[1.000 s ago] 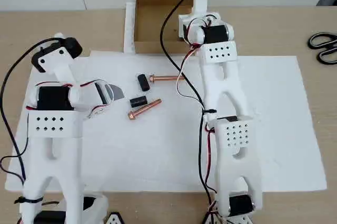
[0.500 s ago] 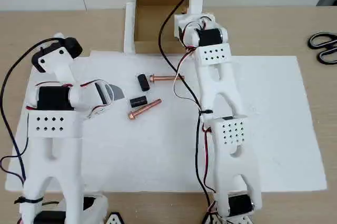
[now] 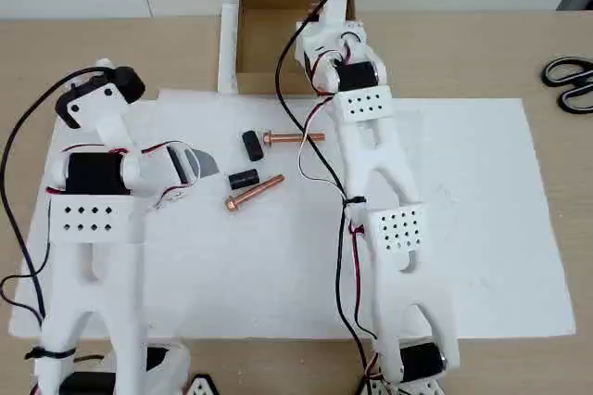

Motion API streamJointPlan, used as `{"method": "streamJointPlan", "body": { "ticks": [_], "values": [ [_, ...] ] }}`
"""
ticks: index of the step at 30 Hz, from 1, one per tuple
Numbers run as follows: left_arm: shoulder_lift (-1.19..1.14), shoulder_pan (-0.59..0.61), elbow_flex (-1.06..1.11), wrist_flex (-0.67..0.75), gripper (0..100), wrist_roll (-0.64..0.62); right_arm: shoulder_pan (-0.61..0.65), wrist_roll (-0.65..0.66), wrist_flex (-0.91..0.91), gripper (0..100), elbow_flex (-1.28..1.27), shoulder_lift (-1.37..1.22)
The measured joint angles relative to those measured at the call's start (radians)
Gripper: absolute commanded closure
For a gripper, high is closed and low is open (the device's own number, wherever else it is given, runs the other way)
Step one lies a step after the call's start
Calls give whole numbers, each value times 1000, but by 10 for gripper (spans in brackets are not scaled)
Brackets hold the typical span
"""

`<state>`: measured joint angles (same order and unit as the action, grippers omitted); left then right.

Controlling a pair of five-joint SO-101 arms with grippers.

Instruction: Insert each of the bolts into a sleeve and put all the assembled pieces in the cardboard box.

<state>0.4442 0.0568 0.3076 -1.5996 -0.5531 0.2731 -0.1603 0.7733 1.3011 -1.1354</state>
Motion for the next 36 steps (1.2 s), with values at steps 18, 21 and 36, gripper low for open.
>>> {"method": "streamJointPlan", "body": {
  "ticks": [18, 21, 36],
  "values": [
    [0, 0, 38, 5, 700, 3, 0, 0, -92, 699, 2, -83],
    [0, 0, 38, 5, 700, 2, 0, -5, -98, 699, 2, -83],
    [0, 0, 38, 5, 700, 0, 11, -5, 201, 699, 328, -63]
  ]
}}
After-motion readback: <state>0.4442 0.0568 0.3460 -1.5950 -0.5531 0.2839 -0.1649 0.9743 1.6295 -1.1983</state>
